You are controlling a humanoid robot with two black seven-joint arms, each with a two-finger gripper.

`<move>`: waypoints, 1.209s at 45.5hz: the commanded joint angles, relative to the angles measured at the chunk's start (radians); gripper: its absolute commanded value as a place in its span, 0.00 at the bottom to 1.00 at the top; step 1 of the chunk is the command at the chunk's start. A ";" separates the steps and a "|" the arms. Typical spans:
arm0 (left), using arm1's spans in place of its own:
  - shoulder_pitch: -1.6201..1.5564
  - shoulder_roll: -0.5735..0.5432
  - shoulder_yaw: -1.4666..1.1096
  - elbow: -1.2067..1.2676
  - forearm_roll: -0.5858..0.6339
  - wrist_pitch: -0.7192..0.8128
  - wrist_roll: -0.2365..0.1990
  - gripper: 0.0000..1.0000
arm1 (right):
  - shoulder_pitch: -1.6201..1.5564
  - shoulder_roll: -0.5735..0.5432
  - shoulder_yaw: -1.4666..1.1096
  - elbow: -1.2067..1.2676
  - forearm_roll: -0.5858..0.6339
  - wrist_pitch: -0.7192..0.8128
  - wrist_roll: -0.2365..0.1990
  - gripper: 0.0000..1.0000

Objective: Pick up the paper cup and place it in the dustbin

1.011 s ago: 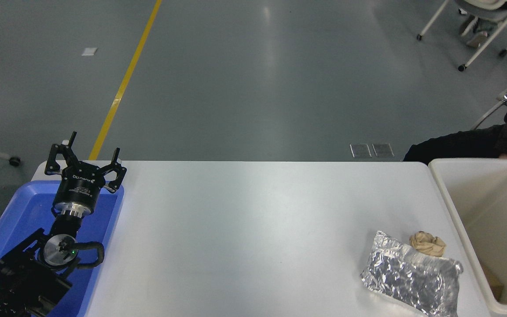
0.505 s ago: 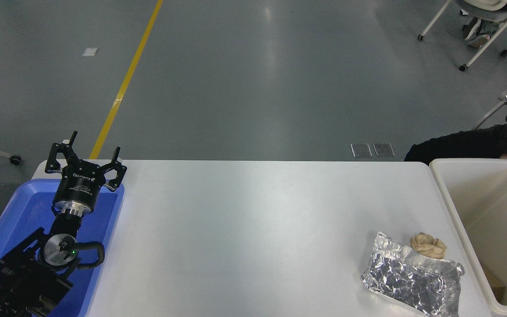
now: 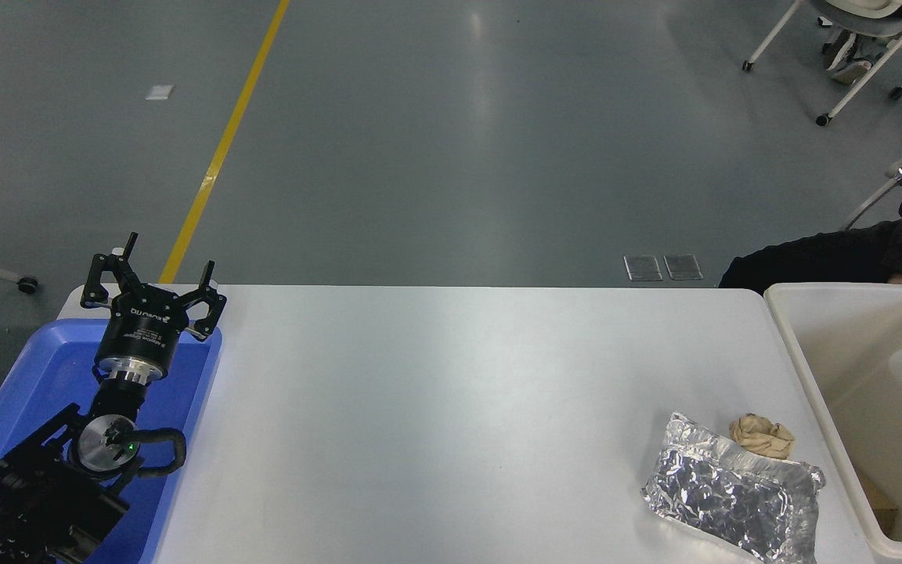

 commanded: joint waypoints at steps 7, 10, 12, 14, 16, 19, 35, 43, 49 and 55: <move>0.000 0.001 0.000 0.001 0.000 0.002 0.000 1.00 | -0.041 0.039 0.041 -0.030 0.008 -0.002 0.000 0.00; 0.000 0.001 0.000 0.001 0.000 0.000 0.000 1.00 | -0.041 0.036 0.040 -0.030 0.008 -0.001 0.002 0.99; 0.000 0.001 0.002 0.001 0.000 0.002 0.000 1.00 | -0.039 0.032 0.034 -0.032 0.008 0.005 0.003 1.00; 0.000 0.000 0.002 0.001 0.000 0.002 0.000 1.00 | -0.039 0.031 0.032 -0.029 0.008 0.008 0.002 1.00; 0.000 0.000 0.002 0.001 0.000 0.002 0.000 1.00 | -0.038 0.029 0.032 -0.026 0.008 0.010 0.002 1.00; 0.000 0.001 0.002 -0.001 0.000 0.002 0.000 1.00 | -0.033 0.029 0.029 -0.014 0.007 0.011 0.003 1.00; -0.003 0.000 0.006 -0.001 0.000 -0.001 0.000 1.00 | 0.432 -0.240 -0.406 0.425 -0.117 0.047 0.003 1.00; -0.003 0.001 0.006 0.001 0.000 -0.001 0.002 1.00 | 0.818 -0.256 -0.724 0.650 -0.217 0.157 0.003 1.00; -0.003 0.001 0.006 -0.001 0.000 -0.001 0.002 1.00 | 1.066 -0.204 -0.871 0.799 -0.213 0.319 0.002 1.00; -0.002 0.001 0.006 0.001 0.000 -0.001 0.002 1.00 | 1.258 -0.106 -0.986 0.919 -0.200 0.480 0.002 1.00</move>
